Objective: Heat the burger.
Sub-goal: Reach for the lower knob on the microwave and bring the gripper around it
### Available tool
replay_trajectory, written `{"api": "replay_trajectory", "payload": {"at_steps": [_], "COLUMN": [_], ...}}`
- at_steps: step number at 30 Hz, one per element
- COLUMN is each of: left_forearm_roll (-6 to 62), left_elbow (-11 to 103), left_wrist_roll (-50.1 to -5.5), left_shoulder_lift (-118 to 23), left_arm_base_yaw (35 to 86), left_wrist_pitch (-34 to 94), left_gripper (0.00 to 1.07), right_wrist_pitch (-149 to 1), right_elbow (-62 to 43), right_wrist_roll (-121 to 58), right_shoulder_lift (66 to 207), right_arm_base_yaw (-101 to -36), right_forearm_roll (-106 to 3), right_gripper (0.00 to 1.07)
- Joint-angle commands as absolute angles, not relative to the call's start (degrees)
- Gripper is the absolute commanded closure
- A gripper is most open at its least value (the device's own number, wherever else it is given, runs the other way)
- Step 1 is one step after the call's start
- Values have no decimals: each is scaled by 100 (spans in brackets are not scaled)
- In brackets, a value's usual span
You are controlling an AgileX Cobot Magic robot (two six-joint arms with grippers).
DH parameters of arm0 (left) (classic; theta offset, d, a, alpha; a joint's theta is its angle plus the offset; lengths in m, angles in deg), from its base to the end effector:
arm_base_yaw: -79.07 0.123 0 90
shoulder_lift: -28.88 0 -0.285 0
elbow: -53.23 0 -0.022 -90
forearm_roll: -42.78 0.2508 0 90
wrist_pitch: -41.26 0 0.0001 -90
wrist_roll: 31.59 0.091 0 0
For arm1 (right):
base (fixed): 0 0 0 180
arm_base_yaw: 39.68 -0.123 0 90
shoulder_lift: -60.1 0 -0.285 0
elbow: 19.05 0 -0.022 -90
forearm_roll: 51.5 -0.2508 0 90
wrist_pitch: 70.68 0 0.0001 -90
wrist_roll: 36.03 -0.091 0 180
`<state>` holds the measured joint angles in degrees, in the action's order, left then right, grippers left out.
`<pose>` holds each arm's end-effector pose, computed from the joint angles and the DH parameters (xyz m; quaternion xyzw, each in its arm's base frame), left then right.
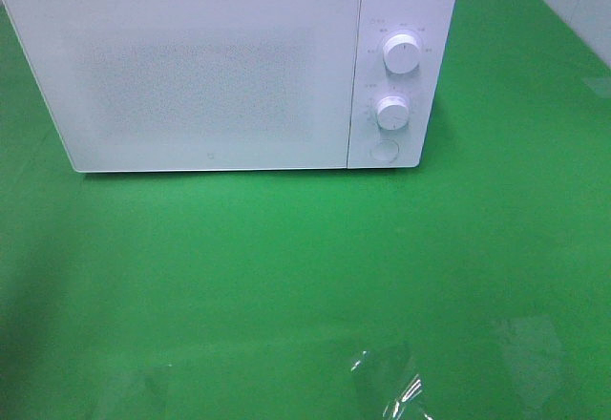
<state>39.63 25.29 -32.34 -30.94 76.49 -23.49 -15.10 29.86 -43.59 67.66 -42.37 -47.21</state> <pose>0.1480 -0.0112 0.3205 0.0100 0.9710 -0.0338 0.2366 -0.0012 -0.0057 0.2833 0.0349 0.8280 0.0126 0.5596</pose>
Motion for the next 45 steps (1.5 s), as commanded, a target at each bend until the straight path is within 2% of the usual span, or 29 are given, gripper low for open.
{"api": "replay_trajectory", "payload": {"at_steps": [1, 15, 18, 24, 39, 45], "left_forearm_roll": [3912, 3889, 3849, 3866, 3872, 3849], "left_elbow": [2357, 856, 592, 558, 558, 558], "left_wrist_roll": [-3222, -3217, -3159, -3113, -3091, -3091], "left_shoulder_lift": [-2801, -1008, -487, 270, 803, 1450], "left_arm_base_yaw": [7678, 7678, 7678, 7678, 7678, 7678], "left_wrist_pitch": [-2429, -2366, -2028, -2005, -2005, -2005], "left_gripper": [10, 10, 10, 10, 10, 10], "right_wrist_pitch": [-1562, -1562, -1562, -1562, -1562, -1562], "right_elbow": [3015, 3015, 3015, 3015, 3015, 3015], "right_wrist_roll": [-4296, -4296, -4296, -4296, -4296, -4296], "right_shoulder_lift": [6617, 6617, 6617, 6617, 6617, 6617], "right_arm_base_yaw": [-4191, -4191, -4191, -4191, -4191, -4191], "right_forearm_roll": [-4732, -4732, -4732, -4732, -4732, -4732], "right_gripper": [34, 34, 34, 34, 34, 34]}}
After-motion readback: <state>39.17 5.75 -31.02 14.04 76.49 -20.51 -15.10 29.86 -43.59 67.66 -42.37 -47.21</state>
